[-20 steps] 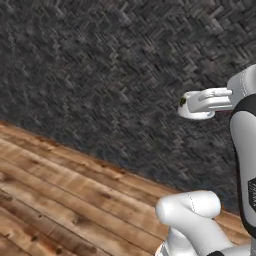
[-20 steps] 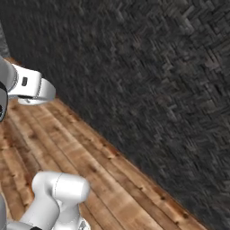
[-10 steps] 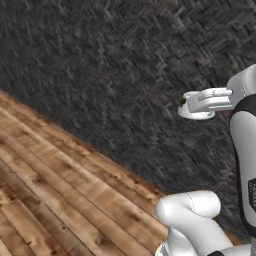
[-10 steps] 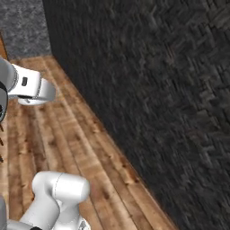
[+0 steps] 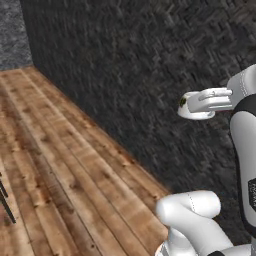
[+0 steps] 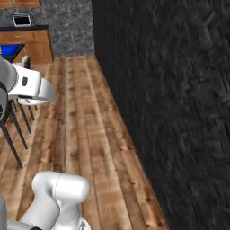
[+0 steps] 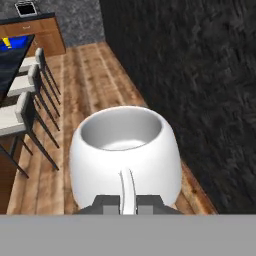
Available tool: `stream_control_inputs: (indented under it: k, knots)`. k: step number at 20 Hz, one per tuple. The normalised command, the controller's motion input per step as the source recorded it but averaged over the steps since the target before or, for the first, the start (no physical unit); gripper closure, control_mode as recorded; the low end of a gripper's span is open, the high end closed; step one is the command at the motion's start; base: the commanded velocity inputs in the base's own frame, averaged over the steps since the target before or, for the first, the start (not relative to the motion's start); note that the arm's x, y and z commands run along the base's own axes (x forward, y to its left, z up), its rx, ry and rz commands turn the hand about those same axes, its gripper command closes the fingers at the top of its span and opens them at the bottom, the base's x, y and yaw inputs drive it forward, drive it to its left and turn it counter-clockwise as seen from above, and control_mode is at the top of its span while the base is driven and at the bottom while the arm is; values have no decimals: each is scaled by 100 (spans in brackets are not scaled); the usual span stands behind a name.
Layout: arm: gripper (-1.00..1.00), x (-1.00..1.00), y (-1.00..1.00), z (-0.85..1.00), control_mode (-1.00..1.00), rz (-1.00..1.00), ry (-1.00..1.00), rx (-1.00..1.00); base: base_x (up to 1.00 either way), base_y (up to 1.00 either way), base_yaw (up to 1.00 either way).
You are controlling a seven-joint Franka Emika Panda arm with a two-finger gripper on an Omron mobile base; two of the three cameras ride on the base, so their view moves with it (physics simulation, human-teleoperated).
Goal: There is a tray on the dining counter. Grab the cup, mug, and pitcher and place them on the tray. The pitcher may be placed next to the tray if it cannot fit the tray.
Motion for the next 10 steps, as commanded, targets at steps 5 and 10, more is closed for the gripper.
stream_control_inputs:
  k: [5, 10]
  knots:
    - [100, 0, 0, 0, 100, 0, 0, 0, 100, 0, 33]
    - [100, 0, 0, 0, 100, 0, 0, 0, 100, -14, 20]
